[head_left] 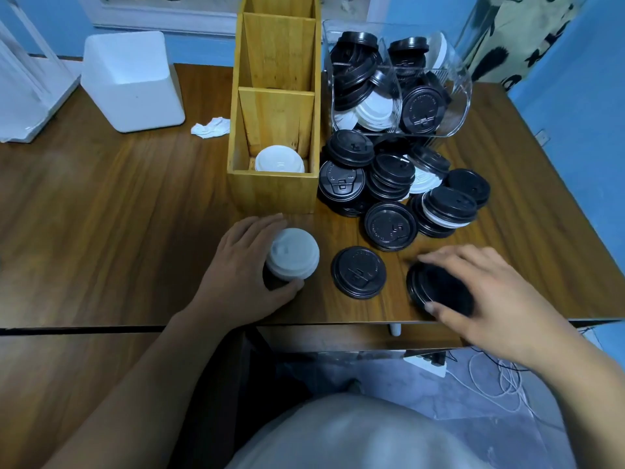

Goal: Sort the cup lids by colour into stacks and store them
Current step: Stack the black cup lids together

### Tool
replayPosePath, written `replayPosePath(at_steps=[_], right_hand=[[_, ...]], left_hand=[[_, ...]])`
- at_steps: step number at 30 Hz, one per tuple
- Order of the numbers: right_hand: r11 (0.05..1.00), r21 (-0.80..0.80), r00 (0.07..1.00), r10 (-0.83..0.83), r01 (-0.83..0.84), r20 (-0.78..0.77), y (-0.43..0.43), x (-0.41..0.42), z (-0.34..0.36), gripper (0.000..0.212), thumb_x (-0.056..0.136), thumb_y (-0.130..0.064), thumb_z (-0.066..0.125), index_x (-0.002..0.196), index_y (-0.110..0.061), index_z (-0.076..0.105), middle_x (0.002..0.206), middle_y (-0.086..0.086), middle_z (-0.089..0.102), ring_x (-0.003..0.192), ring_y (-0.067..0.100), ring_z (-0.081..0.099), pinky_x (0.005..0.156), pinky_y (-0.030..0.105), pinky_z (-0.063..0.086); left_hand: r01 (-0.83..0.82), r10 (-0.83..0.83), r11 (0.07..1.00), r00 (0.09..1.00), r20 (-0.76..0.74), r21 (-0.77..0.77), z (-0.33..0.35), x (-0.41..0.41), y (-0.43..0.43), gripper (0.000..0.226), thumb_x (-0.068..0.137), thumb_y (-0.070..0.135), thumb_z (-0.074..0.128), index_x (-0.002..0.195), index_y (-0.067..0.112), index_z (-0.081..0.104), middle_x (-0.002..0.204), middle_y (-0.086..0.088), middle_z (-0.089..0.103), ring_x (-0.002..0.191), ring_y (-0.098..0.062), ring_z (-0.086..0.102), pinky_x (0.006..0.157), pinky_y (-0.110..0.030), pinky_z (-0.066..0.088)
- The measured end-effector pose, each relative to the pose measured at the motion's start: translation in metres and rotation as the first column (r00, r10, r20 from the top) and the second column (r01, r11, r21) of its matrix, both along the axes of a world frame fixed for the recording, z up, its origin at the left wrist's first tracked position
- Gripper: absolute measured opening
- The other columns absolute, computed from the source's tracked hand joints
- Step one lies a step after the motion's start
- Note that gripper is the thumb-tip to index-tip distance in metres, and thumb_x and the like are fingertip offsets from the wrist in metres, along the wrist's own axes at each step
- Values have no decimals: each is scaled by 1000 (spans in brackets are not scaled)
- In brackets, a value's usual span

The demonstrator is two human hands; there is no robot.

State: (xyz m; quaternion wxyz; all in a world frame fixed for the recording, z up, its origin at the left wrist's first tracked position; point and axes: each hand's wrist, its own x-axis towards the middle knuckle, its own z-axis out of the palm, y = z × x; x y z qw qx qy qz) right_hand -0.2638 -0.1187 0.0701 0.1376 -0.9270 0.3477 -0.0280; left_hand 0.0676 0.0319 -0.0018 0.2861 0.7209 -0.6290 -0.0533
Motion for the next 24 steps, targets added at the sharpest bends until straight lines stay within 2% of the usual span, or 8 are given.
replayPosePath(at_steps=[2, 4, 9, 13, 16, 20, 24], right_hand=[[998, 53, 999, -31, 32, -33, -1, -17, -10, 75, 78, -49, 77, 145, -34, 49, 140, -14, 48, 126, 16, 43, 104, 47, 47], [998, 44, 999, -53, 53, 9, -1, -23, -20, 73, 78, -46, 79, 143, -29, 53, 142, -11, 49, 127, 15, 41, 107, 43, 45], [991, 124, 988, -73, 56, 136, 0, -15, -28, 61, 77, -59, 68, 131, -30, 62, 139, -19, 50, 129, 10, 41, 106, 32, 38], [974, 203, 967, -144, 101, 209, 5, -13, -34, 68, 75, -65, 66, 135, -36, 57, 145, -21, 44, 134, 5, 40, 106, 29, 36], [979, 135, 971, -171, 149, 167, 7, -10, -37, 74, 76, -69, 65, 140, -33, 51, 144, -16, 46, 129, 10, 42, 104, 37, 43], [991, 87, 987, -114, 104, 117, 5, -10, -31, 68, 80, -63, 66, 140, -33, 50, 137, -19, 48, 126, 12, 42, 102, 46, 46], [996, -55, 982, -65, 76, 178, -5, 18, -14, 53, 88, -56, 62, 134, -29, 56, 132, -13, 56, 123, 18, 48, 101, 45, 47]], left_hand=[[35, -30, 997, 998, 63, -75, 6, -12, -3, 85, 77, 64, 73, 143, 14, 53, 147, 2, 51, 141, -21, 40, 118, -48, 32], [75, -60, 992, 989, 135, -103, 13, -33, -9, 82, 79, 69, 71, 137, 13, 59, 140, 0, 57, 137, -23, 45, 119, -52, 29], [66, -76, 997, 959, 274, 45, 14, -77, -29, 97, 75, 90, 51, 134, 14, 60, 130, 0, 64, 134, -22, 48, 122, -57, 17], [46, -76, 994, 948, 309, 101, 10, -82, -40, 90, 79, 88, 48, 129, 14, 62, 122, 0, 67, 128, -22, 53, 122, -58, 16], [82, -108, 991, 958, 266, 107, 10, -75, -39, 79, 81, 78, 56, 131, 17, 61, 123, 3, 66, 128, -19, 53, 122, -58, 16], [151, -176, 979, 965, 197, 134, 15, -58, -36, 77, 79, 66, 61, 140, 19, 52, 127, 5, 65, 133, -16, 47, 123, -57, 15], [132, -155, 984, 966, 209, 119, 14, -48, -33, 84, 77, 78, 59, 139, 21, 53, 133, 7, 62, 136, -15, 46, 124, -54, 14]])
